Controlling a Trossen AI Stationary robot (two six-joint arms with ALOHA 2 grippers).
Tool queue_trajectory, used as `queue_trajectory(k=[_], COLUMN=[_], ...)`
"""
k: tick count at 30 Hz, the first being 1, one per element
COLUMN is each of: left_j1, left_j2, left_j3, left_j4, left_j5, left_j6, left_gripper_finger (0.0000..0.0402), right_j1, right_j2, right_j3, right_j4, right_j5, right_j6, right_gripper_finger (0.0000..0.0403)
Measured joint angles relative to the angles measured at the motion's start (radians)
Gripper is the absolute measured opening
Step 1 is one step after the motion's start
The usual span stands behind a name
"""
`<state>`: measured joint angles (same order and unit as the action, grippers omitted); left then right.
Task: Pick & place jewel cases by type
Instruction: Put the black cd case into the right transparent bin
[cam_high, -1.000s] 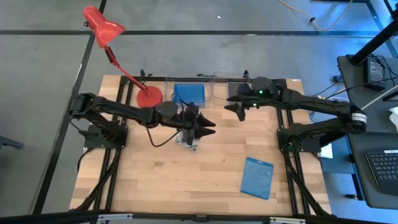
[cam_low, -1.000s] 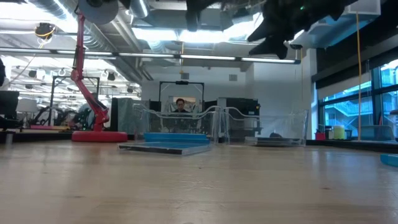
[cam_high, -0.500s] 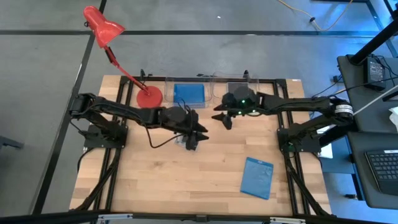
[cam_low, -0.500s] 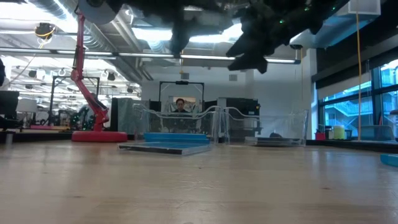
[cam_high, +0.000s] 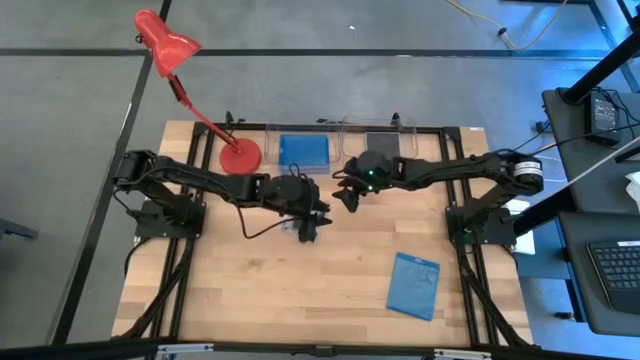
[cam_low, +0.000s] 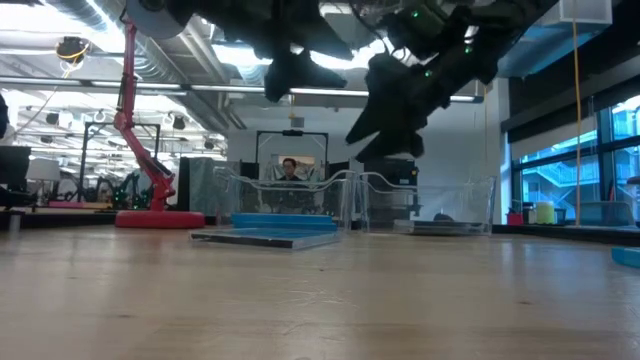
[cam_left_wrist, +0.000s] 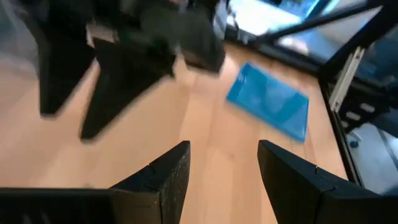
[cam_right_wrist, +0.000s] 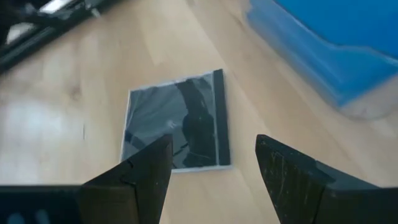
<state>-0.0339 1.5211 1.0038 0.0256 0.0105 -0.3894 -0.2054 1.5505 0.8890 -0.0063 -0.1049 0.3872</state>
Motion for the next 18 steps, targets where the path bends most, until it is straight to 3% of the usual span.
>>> queue_trajectory(k=[8, 13, 18], left_j1=[-0.039, -0.108, -0.146], left_j2=[0.000, 0.004, 0.046], left_j3=[0.000, 0.000, 0.000], left_j4=[-0.347, -0.423, -0.490], left_j5=[-0.124, -0.102, -0.113], left_j6=[-0.341, -0.340, -0.529], left_gripper_finger=[0.0184, 0.0184, 0.0184], right_j1=[0.020, 0.041, 0.040], right_j2=[0.075, 0.144, 0.221], right_j3=[0.000, 0.000, 0.000], right_j4=[0.061, 0.131, 0.198], right_j5=[-0.001, -0.002, -0.001], right_j6=[0.080, 0.083, 0.110], right_gripper_finger=[0.0234, 0.0234, 0.0234])
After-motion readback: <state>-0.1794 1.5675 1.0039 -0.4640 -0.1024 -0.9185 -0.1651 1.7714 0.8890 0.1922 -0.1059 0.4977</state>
